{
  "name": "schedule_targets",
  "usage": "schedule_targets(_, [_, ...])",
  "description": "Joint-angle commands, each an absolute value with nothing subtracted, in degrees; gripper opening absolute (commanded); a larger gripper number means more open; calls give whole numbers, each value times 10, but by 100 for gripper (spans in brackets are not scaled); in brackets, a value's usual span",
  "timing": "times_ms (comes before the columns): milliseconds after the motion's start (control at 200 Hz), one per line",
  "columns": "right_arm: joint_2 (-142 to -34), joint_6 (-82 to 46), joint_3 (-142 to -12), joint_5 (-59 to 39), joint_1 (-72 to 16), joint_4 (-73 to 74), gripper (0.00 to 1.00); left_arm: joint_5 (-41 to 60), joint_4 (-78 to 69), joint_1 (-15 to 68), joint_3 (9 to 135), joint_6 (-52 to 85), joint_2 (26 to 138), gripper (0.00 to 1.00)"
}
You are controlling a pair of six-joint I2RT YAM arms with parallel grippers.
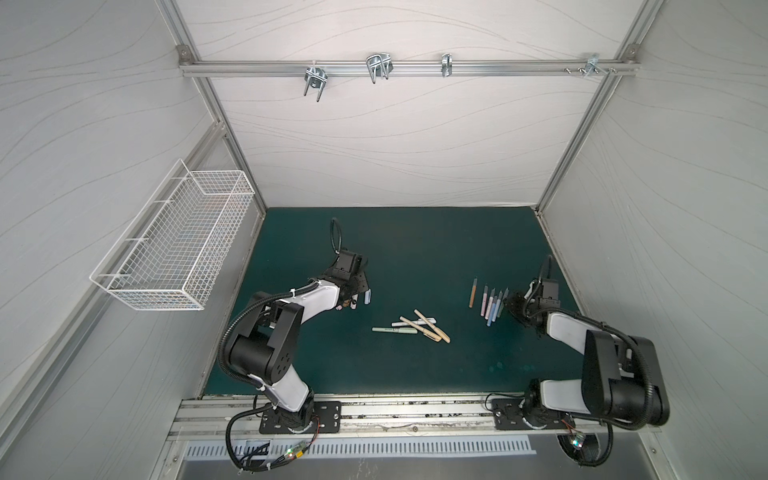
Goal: Open the pen caps
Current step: 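Lower and release the green pen with right while left drops the green cap, then move both grippers over the pile of capped beige pens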
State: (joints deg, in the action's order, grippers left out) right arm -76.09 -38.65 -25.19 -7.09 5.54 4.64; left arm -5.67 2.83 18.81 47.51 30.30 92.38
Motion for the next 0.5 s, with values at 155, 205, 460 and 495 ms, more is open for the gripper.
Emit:
schedule_targets(155, [-611,-373,-235,-8,33,-20,48,-34,-28,191,426,324,836,43])
schedule_targets(205, [-554,-357,-236,22,9,-40,49,-33,-31,200,417,327,811,44])
schedule_targets(460, [-353,-322,-250,25,-111,-69,50,8,-38,292,393,312,687,47])
schedule_targets(495, [-353,-323,-256,25,-129,-71,49,16,-36,302,390,317,672,47])
